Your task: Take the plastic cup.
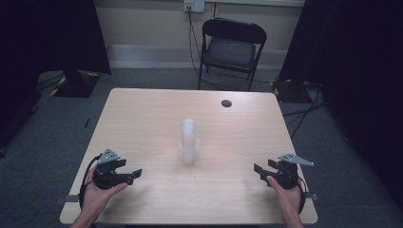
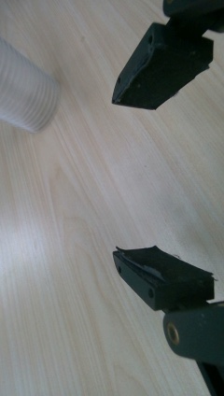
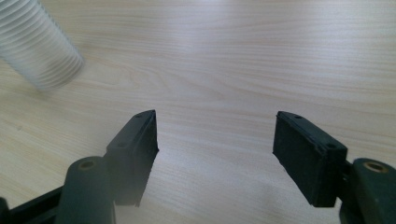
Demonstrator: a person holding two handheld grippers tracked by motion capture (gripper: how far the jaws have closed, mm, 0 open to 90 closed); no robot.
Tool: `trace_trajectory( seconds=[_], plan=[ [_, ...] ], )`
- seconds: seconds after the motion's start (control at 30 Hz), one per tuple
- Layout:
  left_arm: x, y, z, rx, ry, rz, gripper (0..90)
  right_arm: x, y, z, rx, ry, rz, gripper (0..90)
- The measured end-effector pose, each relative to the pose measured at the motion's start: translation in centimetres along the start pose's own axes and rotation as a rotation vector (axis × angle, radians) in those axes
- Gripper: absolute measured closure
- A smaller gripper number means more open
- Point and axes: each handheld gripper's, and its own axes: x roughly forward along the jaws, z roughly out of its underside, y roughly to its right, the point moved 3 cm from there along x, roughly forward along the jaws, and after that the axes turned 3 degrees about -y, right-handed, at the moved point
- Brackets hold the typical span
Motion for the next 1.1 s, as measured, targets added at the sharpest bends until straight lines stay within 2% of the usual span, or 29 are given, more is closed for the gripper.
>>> trace_trajectory(
  seconds=[0.13, 0.23, 0.43, 0.47, 0.77, 0.83, 1.1],
  plan=[
    [-0.1, 0.2, -0.3, 0.009, 0.009, 0.024, 18.3, 0.0, 0.0, 0.0, -0.007, -0.002, -0.008, 31.2],
    [0.0, 0.4, -0.5, 0.012, 0.008, 0.025, 18.0, 0.1, 0.0, 0.1, -0.012, -0.005, -0.013, 31.2],
    [0.1, 0.8, -0.9, 0.027, 0.006, 0.035, 21.9, 0.1, -0.2, 0.3, -0.014, -0.008, -0.027, 31.1],
    [0.0, 1.1, -1.1, 0.041, 0.002, 0.044, 22.2, 0.1, -0.2, 0.3, -0.017, -0.006, -0.029, 31.1],
    [-0.2, 2.7, -2.4, 0.081, 0.038, 0.085, 24.7, 0.0, -1.0, 0.3, -0.035, -0.005, -0.044, 31.1],
    [-0.2, 2.8, -2.6, 0.078, 0.040, 0.093, 24.7, 0.1, -1.0, 0.3, -0.039, -0.003, -0.045, 31.1],
    [0.2, 4.4, -4.3, 0.139, 0.050, 0.115, 25.8, 0.5, -1.4, 0.2, -0.047, -0.011, -0.054, 31.1]
  ],
)
